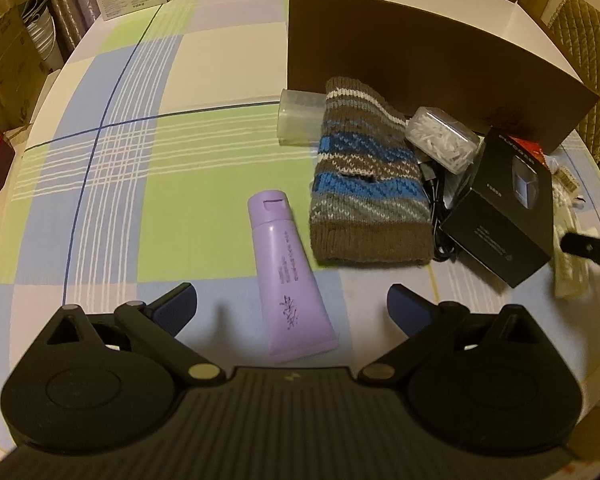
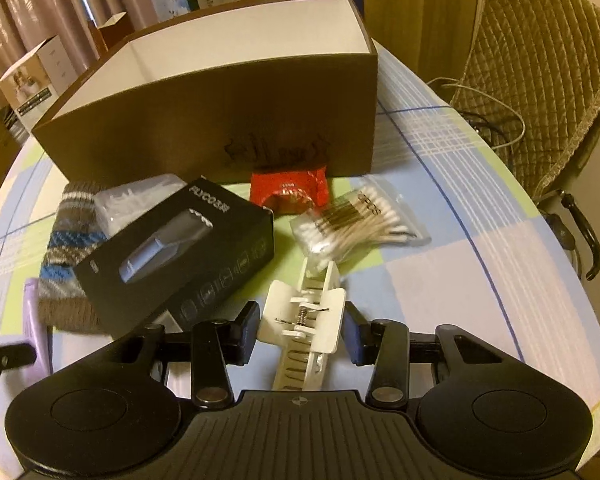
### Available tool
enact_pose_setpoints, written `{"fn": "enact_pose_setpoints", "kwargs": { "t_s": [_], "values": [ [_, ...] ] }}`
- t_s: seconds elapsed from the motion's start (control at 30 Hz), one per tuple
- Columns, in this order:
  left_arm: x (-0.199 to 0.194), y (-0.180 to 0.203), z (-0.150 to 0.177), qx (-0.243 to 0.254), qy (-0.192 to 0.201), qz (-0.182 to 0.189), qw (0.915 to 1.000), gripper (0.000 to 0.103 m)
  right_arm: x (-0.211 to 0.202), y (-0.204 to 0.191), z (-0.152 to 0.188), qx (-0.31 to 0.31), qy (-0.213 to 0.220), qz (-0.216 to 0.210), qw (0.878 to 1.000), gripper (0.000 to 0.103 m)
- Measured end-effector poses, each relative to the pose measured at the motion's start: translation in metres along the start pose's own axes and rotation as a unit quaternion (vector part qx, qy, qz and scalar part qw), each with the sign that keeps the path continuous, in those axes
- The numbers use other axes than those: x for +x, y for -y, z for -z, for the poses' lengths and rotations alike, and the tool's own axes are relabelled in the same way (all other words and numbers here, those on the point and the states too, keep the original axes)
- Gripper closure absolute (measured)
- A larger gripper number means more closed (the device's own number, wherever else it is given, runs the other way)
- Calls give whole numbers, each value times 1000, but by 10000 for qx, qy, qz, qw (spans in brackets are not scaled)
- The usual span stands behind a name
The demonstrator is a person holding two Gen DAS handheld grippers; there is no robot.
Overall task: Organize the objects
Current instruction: 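Grasp the lavender tube with the left tool while the right tool grasps the white clip holder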
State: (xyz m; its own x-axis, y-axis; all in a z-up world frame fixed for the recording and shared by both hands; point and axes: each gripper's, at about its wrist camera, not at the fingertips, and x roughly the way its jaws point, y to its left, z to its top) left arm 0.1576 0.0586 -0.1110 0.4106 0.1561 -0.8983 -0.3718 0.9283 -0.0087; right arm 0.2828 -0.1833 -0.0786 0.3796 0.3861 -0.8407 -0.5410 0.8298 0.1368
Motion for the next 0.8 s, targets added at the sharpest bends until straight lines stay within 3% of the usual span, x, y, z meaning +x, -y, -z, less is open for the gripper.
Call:
{"fn": "enact_pose_setpoints", "kwargs": {
  "t_s": [0.17, 0.3, 0.53, 0.63, 0.7, 0.8],
  "values": [
    [11, 1, -7, 96, 52, -181, 9998, 11, -15, 9, 5, 43, -36, -127, 9999, 63],
    [24, -3, -11, 113, -51, -265, 9996, 29, -26, 12, 4, 52, 2, -161, 9999, 63],
    [39, -9, -13, 114, -83, -278, 9995, 40, -46, 19, 0, 41, 121, -264, 9996, 63],
    [40, -12, -16, 38, 1, -146, 9999, 54, -50, 22, -1, 20, 143, -313, 9994, 63],
    [40, -13, -17, 20, 49, -93, 9999, 70, -52, 24, -1, -7, 143, -348, 9993, 63],
    [37, -11, -13, 41, 76, -142, 9999, 73, -54, 26, -1, -45, 138, -411, 9991, 63]
  ]
}}
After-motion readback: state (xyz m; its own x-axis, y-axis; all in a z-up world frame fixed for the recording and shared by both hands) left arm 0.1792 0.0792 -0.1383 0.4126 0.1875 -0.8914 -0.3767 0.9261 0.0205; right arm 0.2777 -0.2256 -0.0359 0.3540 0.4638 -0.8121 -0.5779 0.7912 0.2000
